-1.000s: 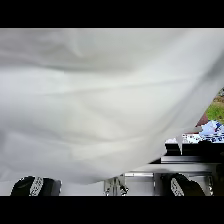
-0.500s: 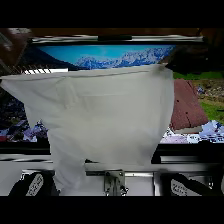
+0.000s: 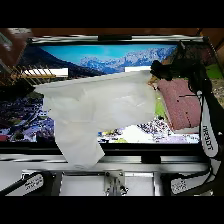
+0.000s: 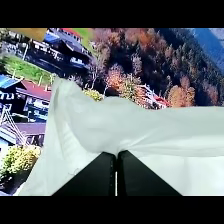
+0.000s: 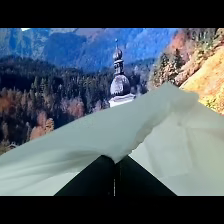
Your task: Fold the shirts.
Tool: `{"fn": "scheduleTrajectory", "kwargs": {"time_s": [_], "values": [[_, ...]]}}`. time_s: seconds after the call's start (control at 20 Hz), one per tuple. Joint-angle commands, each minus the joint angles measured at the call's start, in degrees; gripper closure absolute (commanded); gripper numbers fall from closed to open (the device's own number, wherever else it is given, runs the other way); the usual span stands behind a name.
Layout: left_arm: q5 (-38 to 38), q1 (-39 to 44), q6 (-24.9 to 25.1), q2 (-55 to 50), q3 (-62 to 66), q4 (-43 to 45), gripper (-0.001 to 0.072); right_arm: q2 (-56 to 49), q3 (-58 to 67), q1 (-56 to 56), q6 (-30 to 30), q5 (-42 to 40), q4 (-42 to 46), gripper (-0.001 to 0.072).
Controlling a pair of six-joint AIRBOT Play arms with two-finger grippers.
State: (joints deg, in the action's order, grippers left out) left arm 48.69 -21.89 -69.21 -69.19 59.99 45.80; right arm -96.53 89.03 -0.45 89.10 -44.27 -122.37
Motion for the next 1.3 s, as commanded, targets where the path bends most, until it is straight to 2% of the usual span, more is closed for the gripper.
{"fn": "scheduleTrajectory", "kwargs": {"time_s": [0.0, 0.05, 0.1, 0.15, 0.3, 0.4, 0.5, 0.6, 0.7, 0.8, 1.0, 1.25], "values": [[-1.8, 3.6, 0.2, -5.6, -0.3, -1.9, 0.0634, -2.9, -0.1, 0.4, -0.9, 1.1, -0.6, 0.0518], [-1.8, 3.7, 0.2, -5.6, -0.2, -1.9, 0.0398, -2.3, -0.1, 0.1, -0.6, 0.7, -0.6, 0.0252], [-1.3, 3.3, 0.0, -5.4, 0.1, -1.9, 0.0100, -1.1, -0.1, -0.5, 0.5, 0.0, -0.5, 0.0199], [0.7, 2.3, -0.1, -5.2, 1.1, -1.7, -0.0011, 0.3, 0.0, -1.6, 1.4, -1.3, -0.5, 0.0199], [12.5, -3.5, -2.1, -5.0, 6.1, -1.6, -0.0001, 6.1, 0.6, -6.7, 3.8, -11.9, 1.5, 0.0199], [23.0, -7.4, -4.9, -5.0, 7.5, 2.4, 0.0266, 10.0, 0.6, -10.3, 3.9, -22.7, 8.8, 0.0199], [31.8, -9.3, -7.6, -4.8, 5.9, 10.0, 0.0281, 11.6, 0.0, -12.6, 5.4, -35.3, 17.0, 0.0227], [34.5, -9.6, -7.5, -2.6, -0.5, 16.4, 0.0312, 12.4, -4.0, -14.6, 8.4, -43.7, 19.3, 0.0227], [31.9, -9.5, -6.3, 1.1, -10.3, 17.0, 0.0303, 13.9, -10.7, -16.3, 8.4, -43.5, 17.4, 0.0226], [28.4, -9.5, -2.7, 4.4, -19.0, 14.6, 0.0170, 15.4, -16.8, -16.8, 8.4, -39.4, 13.9, 0.0226], [23.9, -9.5, -0.2, 5.6, -28.3, 9.6, 0.0172, 15.7, -20.9, -16.8, 8.5, -33.9, 8.3, 0.0226], [19.7, -6.8, 0.8, 5.1, -30.3, 7.7, 0.0175, 15.7, -20.9, -16.8, 8.5, -32.8, 7.2, 0.0226]]}}
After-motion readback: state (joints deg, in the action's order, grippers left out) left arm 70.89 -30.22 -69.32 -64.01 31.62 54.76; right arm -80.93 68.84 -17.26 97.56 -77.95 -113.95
